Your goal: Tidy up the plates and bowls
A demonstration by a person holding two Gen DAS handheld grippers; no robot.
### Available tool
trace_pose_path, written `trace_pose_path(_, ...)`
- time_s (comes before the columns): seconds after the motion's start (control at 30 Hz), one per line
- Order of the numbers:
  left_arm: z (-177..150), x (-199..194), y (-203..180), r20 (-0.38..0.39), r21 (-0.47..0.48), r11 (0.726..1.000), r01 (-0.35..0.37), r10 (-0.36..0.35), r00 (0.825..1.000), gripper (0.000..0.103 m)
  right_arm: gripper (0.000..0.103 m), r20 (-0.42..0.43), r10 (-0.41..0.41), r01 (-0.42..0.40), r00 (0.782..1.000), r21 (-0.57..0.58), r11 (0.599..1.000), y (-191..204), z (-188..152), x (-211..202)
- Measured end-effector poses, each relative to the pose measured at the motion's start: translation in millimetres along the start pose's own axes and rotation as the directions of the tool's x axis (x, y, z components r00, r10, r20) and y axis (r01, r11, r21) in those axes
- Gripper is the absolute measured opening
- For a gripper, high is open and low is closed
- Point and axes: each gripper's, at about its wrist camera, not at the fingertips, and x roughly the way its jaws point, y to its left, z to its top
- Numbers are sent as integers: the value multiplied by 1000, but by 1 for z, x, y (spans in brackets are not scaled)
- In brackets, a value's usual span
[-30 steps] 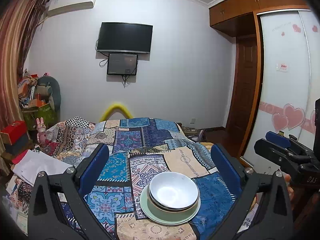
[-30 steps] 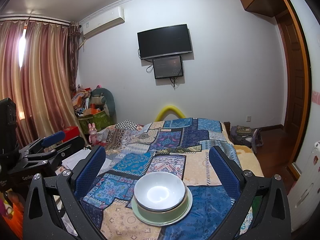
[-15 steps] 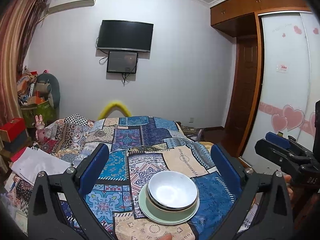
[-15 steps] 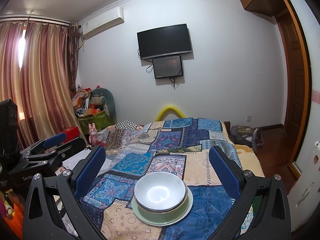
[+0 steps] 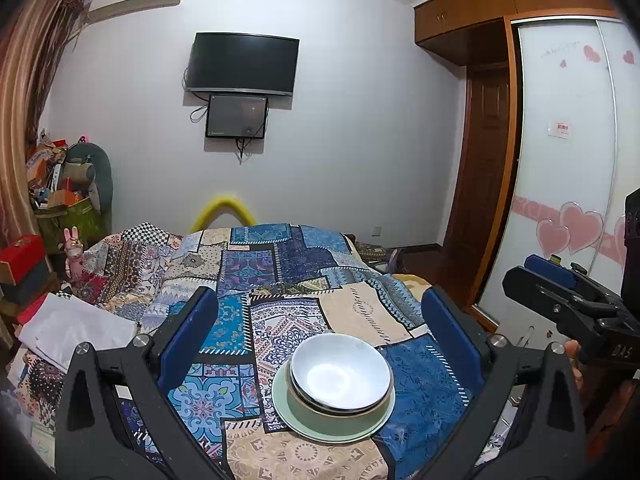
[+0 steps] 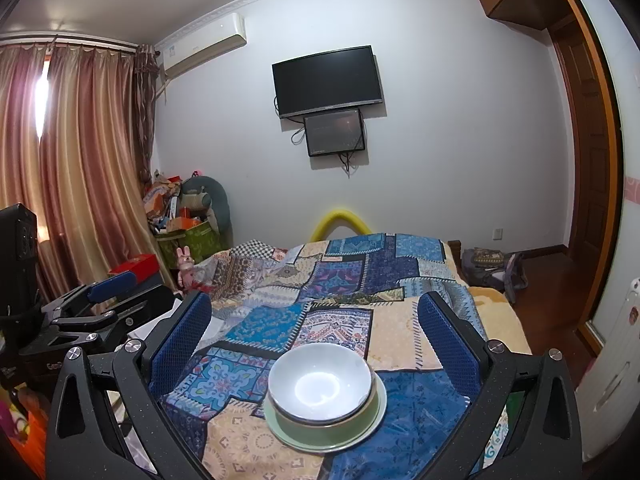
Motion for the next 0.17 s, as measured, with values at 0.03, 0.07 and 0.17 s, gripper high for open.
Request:
trace_pose_path(0.03, -1, 0, 0, -1, -1, 1000, 1, -1, 1000, 103, 103, 0, 0, 0, 1000, 1, 1000, 0, 0, 0)
trace_pose_path(0.07, -1, 1, -1, -2, -2, 1000, 2, -2, 1000, 103, 103, 0, 1, -1, 1000, 2, 1000, 0, 0, 0)
trace_pose_path(0.17, -2, 1, -1, -2, 2, 1000, -1, 1, 1000, 103, 103, -3, 1, -1, 1000, 5, 1000, 0, -1, 2)
